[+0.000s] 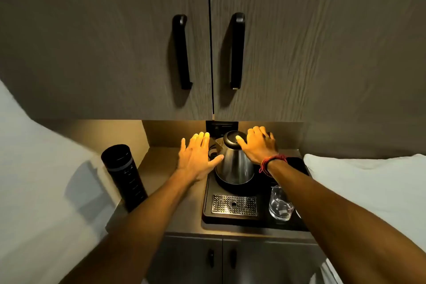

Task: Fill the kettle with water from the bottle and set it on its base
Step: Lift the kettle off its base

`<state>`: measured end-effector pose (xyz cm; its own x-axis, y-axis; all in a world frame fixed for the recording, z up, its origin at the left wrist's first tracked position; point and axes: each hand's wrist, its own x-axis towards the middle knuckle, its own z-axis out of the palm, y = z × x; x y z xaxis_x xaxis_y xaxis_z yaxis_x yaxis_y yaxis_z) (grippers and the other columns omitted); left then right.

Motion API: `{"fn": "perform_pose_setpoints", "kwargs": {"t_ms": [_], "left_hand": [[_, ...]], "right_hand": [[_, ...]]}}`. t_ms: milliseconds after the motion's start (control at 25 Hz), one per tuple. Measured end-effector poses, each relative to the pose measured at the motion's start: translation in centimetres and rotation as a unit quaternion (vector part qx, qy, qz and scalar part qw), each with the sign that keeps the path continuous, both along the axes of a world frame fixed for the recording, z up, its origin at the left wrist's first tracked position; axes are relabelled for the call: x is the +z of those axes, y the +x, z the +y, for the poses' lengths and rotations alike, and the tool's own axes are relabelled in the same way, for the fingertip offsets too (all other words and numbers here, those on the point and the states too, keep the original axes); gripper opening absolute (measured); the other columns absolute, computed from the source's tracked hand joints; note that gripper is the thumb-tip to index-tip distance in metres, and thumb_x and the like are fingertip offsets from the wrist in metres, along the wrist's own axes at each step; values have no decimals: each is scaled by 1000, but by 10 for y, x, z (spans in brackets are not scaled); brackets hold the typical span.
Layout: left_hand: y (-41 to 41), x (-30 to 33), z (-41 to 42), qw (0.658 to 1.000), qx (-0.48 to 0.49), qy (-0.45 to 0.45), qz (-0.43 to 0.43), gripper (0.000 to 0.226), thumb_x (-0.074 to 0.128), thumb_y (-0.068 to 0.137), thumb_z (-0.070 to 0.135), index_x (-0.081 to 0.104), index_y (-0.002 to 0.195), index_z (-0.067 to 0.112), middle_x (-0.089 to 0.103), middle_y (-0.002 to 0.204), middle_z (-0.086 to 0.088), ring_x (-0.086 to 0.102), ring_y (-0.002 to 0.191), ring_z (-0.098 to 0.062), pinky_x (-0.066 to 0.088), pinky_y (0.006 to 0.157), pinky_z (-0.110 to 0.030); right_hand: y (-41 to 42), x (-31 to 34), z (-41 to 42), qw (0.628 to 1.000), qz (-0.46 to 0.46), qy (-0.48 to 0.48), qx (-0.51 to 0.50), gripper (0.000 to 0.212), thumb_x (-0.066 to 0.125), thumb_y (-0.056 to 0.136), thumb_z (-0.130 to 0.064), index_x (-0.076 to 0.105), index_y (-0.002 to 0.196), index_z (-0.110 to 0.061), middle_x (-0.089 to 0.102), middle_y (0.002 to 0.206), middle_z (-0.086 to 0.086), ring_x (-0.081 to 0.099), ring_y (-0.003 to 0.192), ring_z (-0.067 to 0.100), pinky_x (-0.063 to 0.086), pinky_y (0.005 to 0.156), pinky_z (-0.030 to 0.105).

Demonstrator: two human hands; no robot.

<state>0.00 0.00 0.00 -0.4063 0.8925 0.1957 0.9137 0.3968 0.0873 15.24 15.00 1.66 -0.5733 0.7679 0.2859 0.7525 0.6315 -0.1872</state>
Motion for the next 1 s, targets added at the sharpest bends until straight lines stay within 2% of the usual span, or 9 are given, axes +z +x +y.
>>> {"fn": "perform_pose_setpoints", "kwargs": {"t_ms": [200,360,480,600,640,720,840,920,1000], "left_hand": [[-11,-17,30,999,25,-35,-12,96,24,90,79,8,161,16,14,168,-7,10,155,-23,8,123,-57],[-22,-17,42,999,18,-42,-16,98,25,88,81,12,161,15,17,167,-7,12,155,-24,6,122,-57],[-24,-14,46,1000,3,-19,-16,96,27,88,80,22,158,14,29,163,-7,22,152,-23,11,122,-59],[-27,-14,45,999,-10,-20,-37,99,26,86,82,20,159,15,26,164,-7,20,153,-23,10,122,-59],[-29,-14,45,999,-12,-27,-39,100,25,86,83,18,159,15,24,165,-7,18,153,-23,9,122,-59],[-32,-13,44,998,-20,-35,-43,102,25,85,84,16,160,16,22,166,-7,18,154,-23,8,122,-60],[-38,-15,42,999,-21,-30,-40,103,25,84,86,17,160,16,27,164,-7,22,152,-23,9,122,-60],[-41,-15,40,998,-20,-35,-37,103,26,84,86,16,159,16,29,163,-8,24,152,-24,9,121,-59],[-45,-12,36,999,-22,-37,-34,102,27,84,86,18,159,16,32,162,-8,26,151,-25,9,121,-60]], "right_hand": [[-27,-8,22,993,-43,-105,-45,65,43,89,-63,63,115,-7,63,119,17,57,115,37,45,96,51],[-31,-6,28,983,40,-177,0,37,51,85,-49,55,66,-18,57,67,7,57,66,27,43,61,31],[-11,-12,38,939,93,-329,-42,32,50,88,-29,41,60,-16,46,60,3,42,54,19,36,53,29],[26,-25,62,846,154,-500,-106,19,48,92,0,54,74,-5,59,92,14,53,75,22,45,76,33],[27,-26,68,848,160,-494,-110,15,47,94,-5,59,85,-1,59,103,16,53,86,23,44,84,34],[19,-21,67,888,177,-418,-75,35,37,98,-25,59,107,1,57,109,14,51,96,23,41,91,38],[13,-15,54,900,180,-394,-47,57,23,99,-48,54,133,-14,55,135,13,50,127,33,33,112,50],[16,-22,57,915,156,-372,-16,60,20,97,-54,49,138,-21,50,145,11,44,135,33,29,115,51],[15,-28,60,940,141,-309,6,53,24,98,-52,53,130,-24,54,139,9,49,128,29,35,106,42]]}}
